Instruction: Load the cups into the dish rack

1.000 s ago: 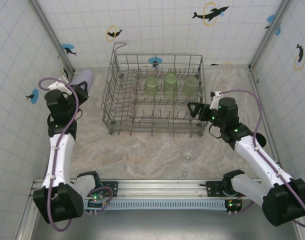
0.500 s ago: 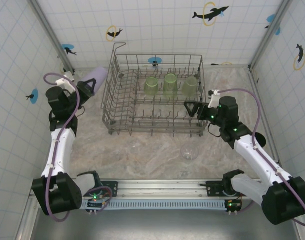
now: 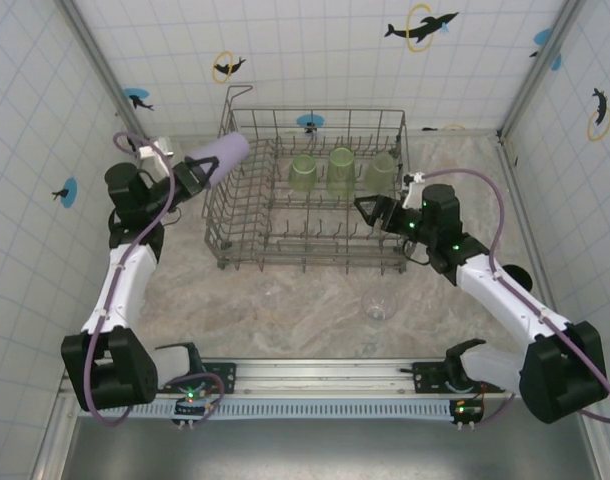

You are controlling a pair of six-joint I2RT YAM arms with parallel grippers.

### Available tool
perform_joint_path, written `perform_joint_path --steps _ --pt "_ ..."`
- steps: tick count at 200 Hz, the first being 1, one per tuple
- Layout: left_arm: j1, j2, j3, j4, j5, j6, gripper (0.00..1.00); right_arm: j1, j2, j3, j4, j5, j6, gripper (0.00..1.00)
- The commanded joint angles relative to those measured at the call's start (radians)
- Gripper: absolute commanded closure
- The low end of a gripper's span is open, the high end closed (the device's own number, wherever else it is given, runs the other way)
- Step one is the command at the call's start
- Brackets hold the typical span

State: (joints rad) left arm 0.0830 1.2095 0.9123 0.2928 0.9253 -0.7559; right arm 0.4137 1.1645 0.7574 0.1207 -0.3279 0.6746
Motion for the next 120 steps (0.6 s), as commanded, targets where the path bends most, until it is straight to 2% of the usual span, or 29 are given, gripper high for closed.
perform_joint_path --steps 1,41,48,89,120 --pt "-0.042 0.015 0.056 0.023 0.055 0.084 1.00 0.026 0.034 0.089 0.075 0.031 0.056 0.00" --pt "-0.110 0.075 0.120 0.023 0.083 0.108 1.00 0.033 0.127 0.175 0.143 -0.048 0.150 0.00" --pt "-0.119 0.089 0.128 0.023 0.090 0.102 1.00 0.034 0.146 0.191 0.153 -0.096 0.162 0.00" --pt "-0.154 0.164 0.166 0.020 0.209 0.105 1.00 0.031 0.258 0.299 0.163 -0.216 0.226 0.00" --pt "-0.174 0.189 0.183 0.017 0.246 0.133 1.00 0.027 0.338 0.372 0.197 -0.311 0.293 0.00"
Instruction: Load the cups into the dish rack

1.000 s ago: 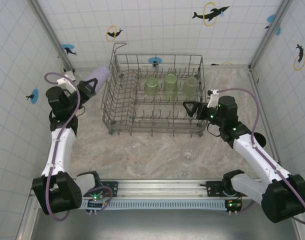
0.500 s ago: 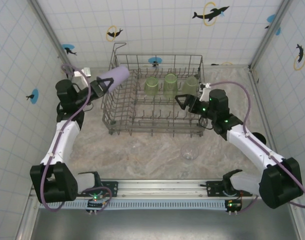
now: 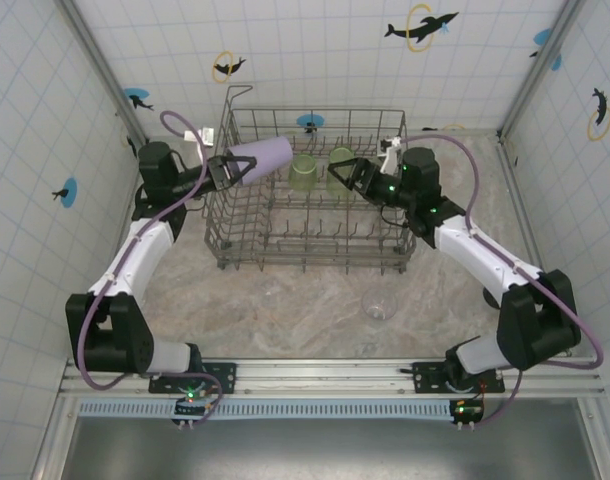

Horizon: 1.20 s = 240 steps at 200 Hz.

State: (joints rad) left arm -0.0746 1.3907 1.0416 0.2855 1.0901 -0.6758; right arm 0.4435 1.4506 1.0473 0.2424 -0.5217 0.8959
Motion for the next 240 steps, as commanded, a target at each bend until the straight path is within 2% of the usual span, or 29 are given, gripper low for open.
perform_joint_path --steps 1,43,103,144,204,240 --pt "-0.018 0.008 0.054 0.024 0.082 0.053 1.00 -0.003 0.055 0.084 0.078 -0.121 0.075 0.00" --pt "-0.034 0.040 0.075 0.020 0.112 0.074 1.00 -0.008 0.158 0.137 0.204 -0.242 0.217 0.00" --pt "-0.054 0.083 0.105 0.009 0.132 0.113 1.00 -0.015 0.227 0.165 0.286 -0.256 0.312 0.00" --pt "-0.081 0.103 0.130 -0.055 0.119 0.192 1.00 -0.010 0.247 0.159 0.344 -0.230 0.397 0.00" --pt "-0.118 0.112 0.135 -0.063 0.070 0.231 1.00 0.017 0.286 0.206 0.306 -0.208 0.442 0.00" --pt "-0.133 0.110 0.134 -0.122 0.027 0.286 1.00 0.046 0.310 0.213 0.323 -0.159 0.491 0.08"
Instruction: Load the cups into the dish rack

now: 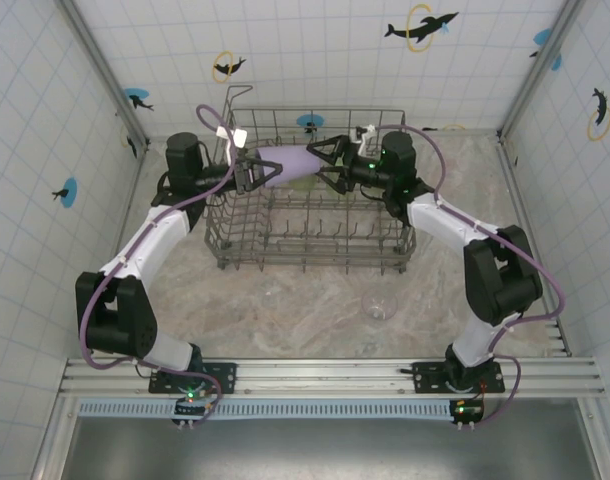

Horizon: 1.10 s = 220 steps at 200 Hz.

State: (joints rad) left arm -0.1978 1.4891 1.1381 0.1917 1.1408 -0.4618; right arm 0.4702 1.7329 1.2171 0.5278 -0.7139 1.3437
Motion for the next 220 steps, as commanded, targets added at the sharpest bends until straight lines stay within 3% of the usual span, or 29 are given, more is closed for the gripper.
perform_joint_path --steps 1,65,89,118,145,168,185,196,209,220 --pt "-0.010 0.012 0.038 -0.029 -0.025 0.072 1.00 0.019 0.029 0.043 0.040 0.035 0.044 0.08" --pt "-0.046 0.028 0.048 -0.058 -0.037 0.097 1.00 0.032 0.073 0.023 0.155 0.076 0.152 0.16" --pt "-0.051 0.022 0.044 -0.079 -0.041 0.110 1.00 0.029 0.079 0.003 0.200 0.088 0.175 0.26" --pt "-0.053 0.008 0.020 -0.084 -0.058 0.120 1.00 0.027 0.082 -0.026 0.283 0.106 0.248 0.49" --pt "-0.054 0.002 0.022 -0.107 -0.076 0.135 1.00 0.029 0.077 -0.031 0.312 0.115 0.260 0.57" --pt "-0.054 -0.016 0.027 -0.147 -0.128 0.169 0.76 0.020 0.060 -0.039 0.303 0.132 0.239 0.60" --pt "-0.053 -0.035 0.035 -0.186 -0.177 0.184 0.69 0.009 0.039 -0.051 0.281 0.153 0.208 0.61" --pt "-0.052 -0.048 0.041 -0.201 -0.219 0.182 0.55 0.005 0.025 -0.053 0.249 0.165 0.168 0.63" --pt "-0.052 -0.070 0.036 -0.205 -0.270 0.160 0.48 0.000 0.010 -0.048 0.199 0.179 0.117 0.63" --pt "-0.052 -0.093 0.028 -0.205 -0.315 0.146 0.32 -0.002 -0.001 -0.042 0.155 0.193 0.081 0.63"
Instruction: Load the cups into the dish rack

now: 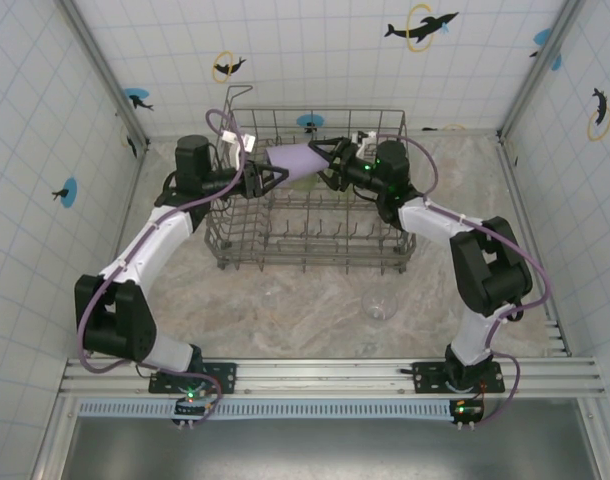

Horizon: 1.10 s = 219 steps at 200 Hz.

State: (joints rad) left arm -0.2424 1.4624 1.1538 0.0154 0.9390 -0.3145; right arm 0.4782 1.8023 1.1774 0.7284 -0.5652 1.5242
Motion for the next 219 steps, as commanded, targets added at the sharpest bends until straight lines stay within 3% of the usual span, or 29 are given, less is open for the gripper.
perform_joint_path --steps 1,51,102,166,195,219 --pt "-0.008 -0.068 0.012 -0.029 -0.118 -0.003 0.31 -0.010 -0.071 -0.003 -0.049 0.045 -0.101 0.63" --pt "-0.008 -0.164 0.003 -0.062 -0.265 -0.028 0.03 -0.013 -0.103 0.002 -0.120 0.101 -0.178 0.64" --pt "0.009 -0.240 -0.026 -0.098 -0.402 0.100 0.03 -0.020 -0.132 0.027 -0.195 0.172 -0.260 0.65" --pt "0.171 -0.189 -0.012 -0.100 -0.538 -0.056 0.03 0.003 -0.161 0.091 -0.378 0.300 -0.447 0.65" --pt "0.251 -0.166 0.009 -0.136 -0.657 -0.109 0.03 0.028 -0.164 0.121 -0.452 0.362 -0.548 0.65" --pt "0.335 -0.172 -0.036 -0.109 -0.668 -0.150 0.03 0.061 -0.153 0.161 -0.515 0.415 -0.639 0.65"
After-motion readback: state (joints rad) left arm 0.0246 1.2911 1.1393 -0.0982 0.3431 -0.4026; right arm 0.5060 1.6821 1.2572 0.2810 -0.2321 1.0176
